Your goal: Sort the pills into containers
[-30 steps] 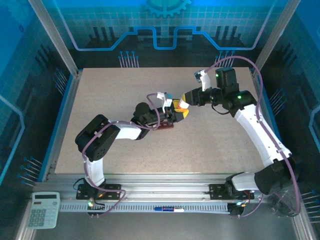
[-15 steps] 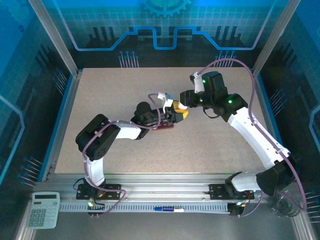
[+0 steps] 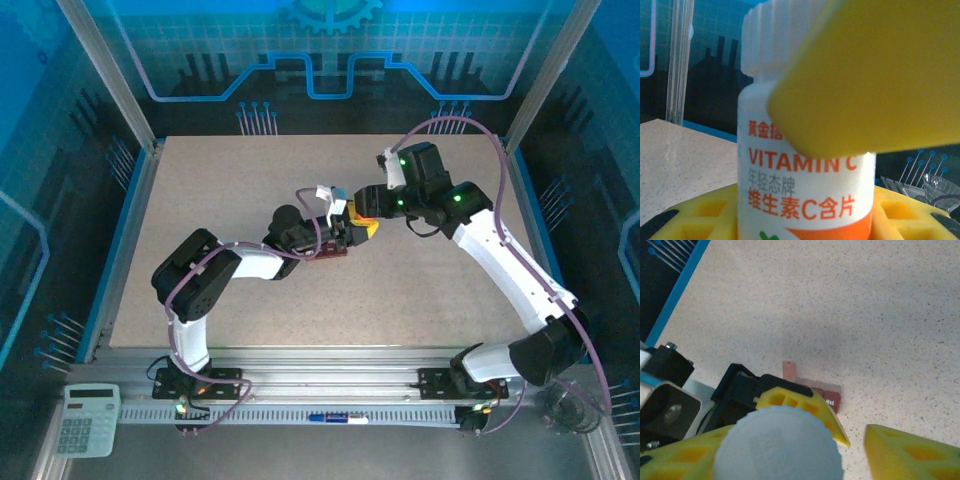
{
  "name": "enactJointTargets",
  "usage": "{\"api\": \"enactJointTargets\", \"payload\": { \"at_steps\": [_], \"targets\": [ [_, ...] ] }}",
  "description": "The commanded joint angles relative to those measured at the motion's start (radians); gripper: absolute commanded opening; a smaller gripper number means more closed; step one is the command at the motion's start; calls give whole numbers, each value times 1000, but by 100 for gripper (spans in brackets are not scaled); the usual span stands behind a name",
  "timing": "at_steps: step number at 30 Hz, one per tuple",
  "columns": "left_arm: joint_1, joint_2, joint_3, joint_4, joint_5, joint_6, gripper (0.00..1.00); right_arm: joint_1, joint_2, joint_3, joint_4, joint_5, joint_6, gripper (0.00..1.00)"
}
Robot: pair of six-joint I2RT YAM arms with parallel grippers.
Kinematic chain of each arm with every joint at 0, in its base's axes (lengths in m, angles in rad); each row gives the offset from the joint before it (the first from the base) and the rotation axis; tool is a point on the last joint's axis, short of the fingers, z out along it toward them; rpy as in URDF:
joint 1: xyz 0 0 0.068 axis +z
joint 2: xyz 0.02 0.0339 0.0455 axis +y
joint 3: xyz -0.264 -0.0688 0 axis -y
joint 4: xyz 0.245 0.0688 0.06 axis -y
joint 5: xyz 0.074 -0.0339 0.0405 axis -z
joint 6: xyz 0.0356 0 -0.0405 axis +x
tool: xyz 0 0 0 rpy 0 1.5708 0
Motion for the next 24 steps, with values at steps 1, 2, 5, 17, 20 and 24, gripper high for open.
{"api": "enactJointTargets", "payload": {
  "at_steps": [1, 2, 5, 17, 20, 24],
  "targets": [
    [-4, -12, 24, 75, 11, 16, 0, -26, -30, 62, -57, -60, -27, 73],
    [-4, -12, 24, 75, 11, 16, 0, -34, -40, 65, -56, -76, -34, 75],
    [-3, -12, 21, 75, 14, 19, 0, -51, -76, 57, -43, -124, -68, 83],
    [3, -12, 31, 75, 89, -11, 0, -193, -126, -41, 104, -389, -213, 84],
    [4, -7, 41, 75, 110, -33, 0, -200, -103, -43, 107, -449, -244, 85],
    [4, -2, 54, 75, 131, -54, 0, -198, -84, -45, 118, -490, -245, 84]
  ]
}}
